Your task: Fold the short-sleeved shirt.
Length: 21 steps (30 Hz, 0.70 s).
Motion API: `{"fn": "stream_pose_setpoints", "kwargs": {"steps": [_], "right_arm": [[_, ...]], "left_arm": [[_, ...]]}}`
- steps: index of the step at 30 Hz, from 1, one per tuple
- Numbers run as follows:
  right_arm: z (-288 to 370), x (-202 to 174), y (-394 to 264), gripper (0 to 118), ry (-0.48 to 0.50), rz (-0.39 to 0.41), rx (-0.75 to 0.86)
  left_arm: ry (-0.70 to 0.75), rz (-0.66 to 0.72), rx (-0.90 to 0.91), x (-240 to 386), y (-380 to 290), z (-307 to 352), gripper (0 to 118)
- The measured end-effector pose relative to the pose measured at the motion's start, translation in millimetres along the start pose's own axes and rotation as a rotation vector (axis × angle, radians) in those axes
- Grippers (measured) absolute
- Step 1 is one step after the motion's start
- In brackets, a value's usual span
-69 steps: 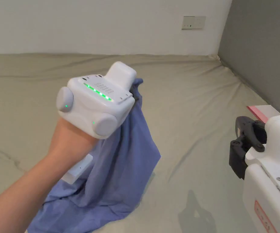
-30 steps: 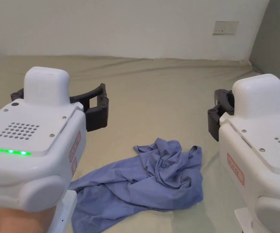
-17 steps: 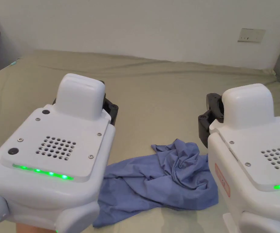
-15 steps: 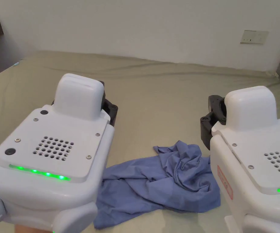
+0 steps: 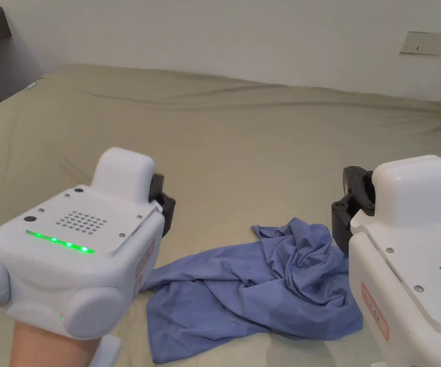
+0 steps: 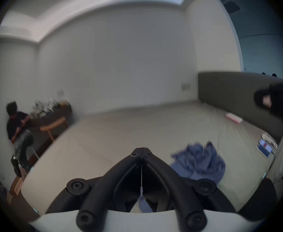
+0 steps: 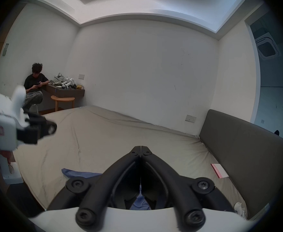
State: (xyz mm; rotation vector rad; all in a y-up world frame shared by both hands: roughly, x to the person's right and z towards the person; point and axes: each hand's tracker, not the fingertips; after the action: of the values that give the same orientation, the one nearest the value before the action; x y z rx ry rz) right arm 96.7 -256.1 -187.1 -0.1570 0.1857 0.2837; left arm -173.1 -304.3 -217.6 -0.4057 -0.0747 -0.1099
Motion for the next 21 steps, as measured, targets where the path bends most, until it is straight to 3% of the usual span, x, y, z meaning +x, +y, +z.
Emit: {"fn": "stream_pose_setpoints", "kwargs": {"steps": [5,6,8,9,10,19,20,21], "right_arm": [[-18.9,8.9,-23.2,1,-0.008,0.002,-0.065],[-22.8,11.0,-28.2,1,-0.012,0.003,-0.079],[-29.7,15.2,-37.1,1,-0.017,0.001,-0.108],[-32.9,17.4,-41.7,1,-0.022,-0.003,-0.127],[-36.3,19.9,-46.1,1,-0.026,-0.008,-0.142],[-67.3,34.1,-78.2,1,-0.049,0.039,-0.261],[-71.0,34.9,-80.6,1,-0.047,0.043,-0.272],[-75.3,35.5,-83.4,1,-0.045,0.047,-0.282]], "left_arm": [[0.096,0.012,-0.226,-17.7,-65.0,-69.8,0],[0.11,0.037,-0.275,-23.4,-77.8,-84.1,10],[0.115,0.098,-0.364,-32.9,-99.6,-107.0,71],[0.115,0.104,-0.434,-37.1,-112.0,-122.2,94],[0.093,0.131,-0.459,-40.4,-122.5,-133.9,98],[0.109,0.229,-0.562,-55.5,-160.0,-209.0,99],[0.096,0.227,-0.575,-54.5,-162.8,-212.5,98],[0.064,0.217,-0.58,-51.9,-166.4,-215.8,89]]}}
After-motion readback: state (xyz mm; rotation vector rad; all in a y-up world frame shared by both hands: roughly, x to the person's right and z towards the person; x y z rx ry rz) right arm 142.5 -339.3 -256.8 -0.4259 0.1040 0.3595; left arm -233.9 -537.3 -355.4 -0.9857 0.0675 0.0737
